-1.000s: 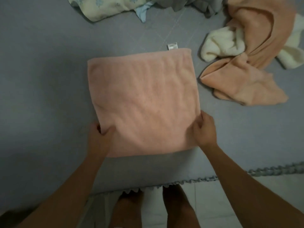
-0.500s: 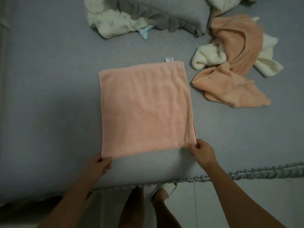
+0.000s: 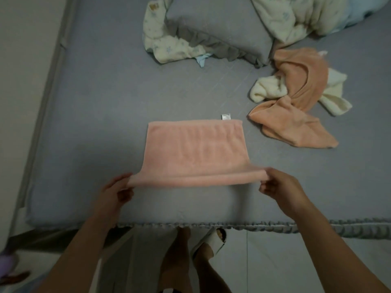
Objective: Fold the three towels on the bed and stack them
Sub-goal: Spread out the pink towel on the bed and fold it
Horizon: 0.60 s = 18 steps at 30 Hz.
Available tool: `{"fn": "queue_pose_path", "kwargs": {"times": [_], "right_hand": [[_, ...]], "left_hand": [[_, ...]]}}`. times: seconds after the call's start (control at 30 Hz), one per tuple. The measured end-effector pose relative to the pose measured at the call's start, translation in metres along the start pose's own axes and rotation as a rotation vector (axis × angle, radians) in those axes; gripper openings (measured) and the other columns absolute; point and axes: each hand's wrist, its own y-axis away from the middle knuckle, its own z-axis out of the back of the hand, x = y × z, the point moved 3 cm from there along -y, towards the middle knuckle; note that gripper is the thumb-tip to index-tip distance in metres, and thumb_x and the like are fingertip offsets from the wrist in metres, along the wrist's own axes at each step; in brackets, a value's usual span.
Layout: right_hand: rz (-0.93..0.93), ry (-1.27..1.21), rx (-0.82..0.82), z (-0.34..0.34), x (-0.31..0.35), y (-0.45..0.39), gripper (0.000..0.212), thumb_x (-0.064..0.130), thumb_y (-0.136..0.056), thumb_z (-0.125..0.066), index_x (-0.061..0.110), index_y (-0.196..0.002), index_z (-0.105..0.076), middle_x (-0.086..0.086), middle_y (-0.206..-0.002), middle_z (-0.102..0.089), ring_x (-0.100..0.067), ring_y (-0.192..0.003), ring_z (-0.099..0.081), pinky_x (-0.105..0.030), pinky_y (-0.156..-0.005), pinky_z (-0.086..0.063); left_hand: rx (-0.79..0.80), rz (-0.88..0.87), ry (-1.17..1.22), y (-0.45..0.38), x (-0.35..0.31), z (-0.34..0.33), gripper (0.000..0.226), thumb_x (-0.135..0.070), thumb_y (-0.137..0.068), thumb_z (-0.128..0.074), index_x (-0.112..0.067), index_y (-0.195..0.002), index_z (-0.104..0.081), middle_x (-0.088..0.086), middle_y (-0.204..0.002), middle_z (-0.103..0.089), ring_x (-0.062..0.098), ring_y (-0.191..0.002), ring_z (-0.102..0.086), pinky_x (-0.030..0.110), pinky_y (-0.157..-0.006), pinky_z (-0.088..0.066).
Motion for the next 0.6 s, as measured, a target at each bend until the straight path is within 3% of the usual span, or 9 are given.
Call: {"fn": "queue_pose_path", "kwargs": {"times": [0.1,0.17,0.3,0.4,0.5,0.6], "right_hand": [[0.067,-0.057,0.07,-0.035,0.044,-0.028,0.009,0.012,-0.093,-0.058,0.013,-0.084,-0.06,-0.002,-0.065,-0.062,-0.012,-0.054,-0.056,-0.027,-0.06,-0.054],[0.118,0.054,0.091,-0.056,0.068,-0.057,0.009,0.01,-0.091,-0.059,0.018,-0.088,-0.06,-0.001,-0.076,-0.064,-0.013,-0.065,-0.057,-0.027,-0.063,-0.052],[0.173,0.349,-0.124,-0.078,0.091,-0.131,0.004,0.012,-0.085,-0.067,0.011,-0.083,-0.064,-0.011,-0.087,-0.06,-0.024,-0.076,-0.055,-0.035,-0.066,-0.046],[0.229,0.66,-0.28,-0.083,0.088,-0.18,0.029,0.029,-0.087,-0.065,0.003,-0.1,-0.071,-0.015,-0.09,-0.066,-0.03,-0.084,-0.062,-0.037,-0.074,-0.049],[0.266,0.729,-0.359,-0.091,0.069,-0.2,0.04,0.037,-0.089,-0.061,0.004,-0.111,-0.067,-0.02,-0.109,-0.07,-0.036,-0.101,-0.065,-0.039,-0.084,-0.049],[0.231,0.628,-0.367,-0.09,0.036,-0.194,0.042,0.039,-0.087,-0.063,0.006,-0.112,-0.057,-0.009,-0.102,-0.063,-0.028,-0.097,-0.06,-0.034,-0.078,-0.041]], "left_hand": [[0.129,-0.096,-0.129,-0.031,-0.044,-0.025,0.023,-0.007,-0.094,-0.054,-0.021,-0.105,-0.068,-0.005,-0.082,-0.075,0.007,-0.07,-0.07,0.015,-0.055,-0.048],[0.168,-0.192,-0.29,-0.063,-0.067,-0.045,0.029,-0.002,-0.092,-0.057,-0.018,-0.115,-0.062,-0.003,-0.088,-0.071,0.008,-0.075,-0.066,0.019,-0.06,-0.045],[0.071,-0.353,-0.663,-0.137,-0.09,-0.084,0.012,-0.017,-0.091,-0.063,-0.015,-0.101,-0.07,0.005,-0.071,-0.061,0.012,-0.06,-0.05,0.016,-0.048,-0.04],[-0.023,-0.324,-0.857,-0.19,-0.083,-0.1,0.018,-0.024,-0.093,-0.059,-0.011,-0.094,-0.071,0.013,-0.082,-0.066,0.022,-0.073,-0.056,0.026,-0.06,-0.043],[-0.08,-0.358,-0.858,-0.216,-0.072,-0.108,0.02,-0.027,-0.093,-0.057,-0.012,-0.1,-0.066,0.007,-0.089,-0.066,0.022,-0.085,-0.06,0.029,-0.072,-0.04],[-0.053,-0.369,-0.666,-0.212,-0.06,-0.108,0.038,-0.039,-0.081,-0.066,-0.021,-0.113,-0.057,-0.004,-0.084,-0.06,0.02,-0.079,-0.059,0.029,-0.065,-0.045]]}}
